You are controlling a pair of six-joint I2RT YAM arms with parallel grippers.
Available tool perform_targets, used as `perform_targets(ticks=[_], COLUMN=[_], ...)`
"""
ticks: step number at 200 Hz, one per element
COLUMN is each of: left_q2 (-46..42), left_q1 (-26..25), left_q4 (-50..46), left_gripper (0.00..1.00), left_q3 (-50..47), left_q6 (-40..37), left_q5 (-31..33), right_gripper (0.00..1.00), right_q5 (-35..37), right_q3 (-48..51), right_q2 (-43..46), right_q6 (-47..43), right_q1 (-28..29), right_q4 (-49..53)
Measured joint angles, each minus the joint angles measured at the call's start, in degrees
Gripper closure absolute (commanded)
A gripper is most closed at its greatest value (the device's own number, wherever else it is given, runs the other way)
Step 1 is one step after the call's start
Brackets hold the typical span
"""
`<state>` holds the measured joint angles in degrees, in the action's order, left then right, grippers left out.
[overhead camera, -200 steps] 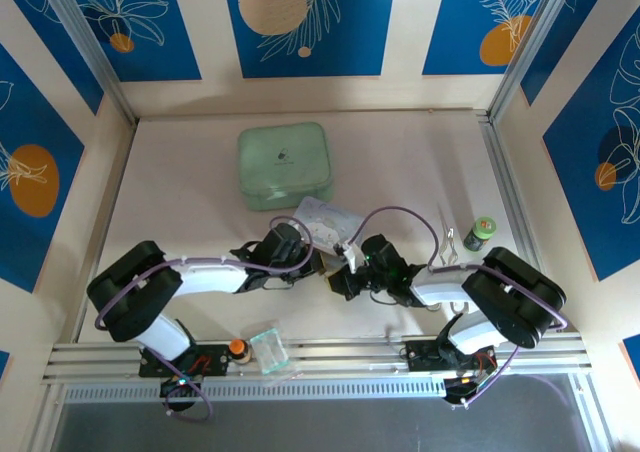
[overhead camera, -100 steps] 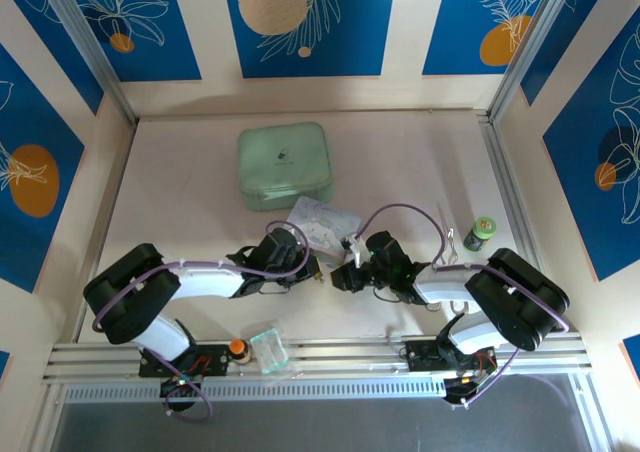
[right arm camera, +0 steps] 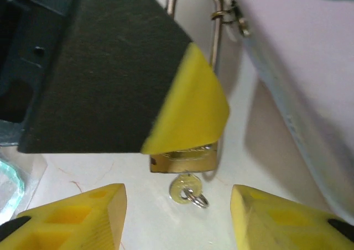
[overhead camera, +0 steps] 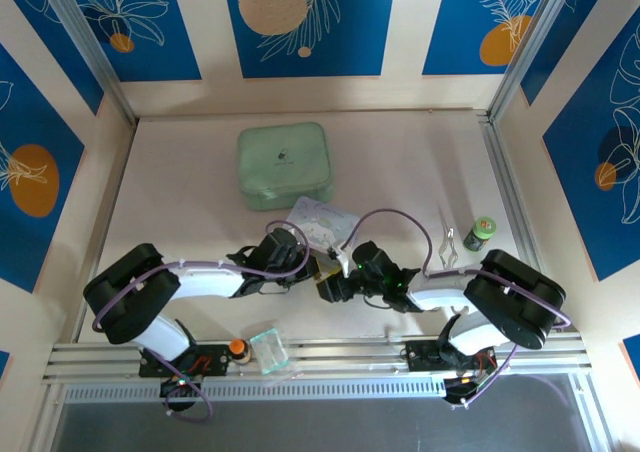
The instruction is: Unlock a padlock with a key
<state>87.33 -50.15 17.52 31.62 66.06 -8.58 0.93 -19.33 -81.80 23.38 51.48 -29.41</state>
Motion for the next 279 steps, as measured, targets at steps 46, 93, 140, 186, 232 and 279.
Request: perform_targets(ticks=[46,93,140,186,232,279], left_q2=[0.3,-0.3,-0.7,-0.6,-0.2,4.0], left_q1=[-0.1,-0.4,-0.4,-0.4,-1.2,-6.3], left_q4=[-5.9,-18.1,-21.5,-25.7,-30.6,-36.9], left_gripper=[0.91,0.88,0.86,0.82,0.73,0.76], left_q3=[2.4,6.1,7.2,8.8,9.4,14.9], left_q6=[-2.2,-7.5,-9.4,-11.2,-12.6,-13.1], left_q5=[1.3,7.3,8.4,9.8,13.0,19.9], right_gripper=[0.48,0.29,0.23,0.25,0.32,0.37], right_q5=[3.8,13.1,13.8,12.6,11.9,10.8], right_q3=[-0.1,-1.2,-9.0,-16.2,-19.8,-19.8], right_q2=[3.0,17.2,17.0,7.9,1.9,0.9], right_q6=[0.7,5.5,13.4,17.7,19.9,20.6], right_q1=[0.6,-1.2,-9.0,-10.4,-10.9,-11.0], right_q4=[1.8,13.3,25.4,29.2,32.4,30.5])
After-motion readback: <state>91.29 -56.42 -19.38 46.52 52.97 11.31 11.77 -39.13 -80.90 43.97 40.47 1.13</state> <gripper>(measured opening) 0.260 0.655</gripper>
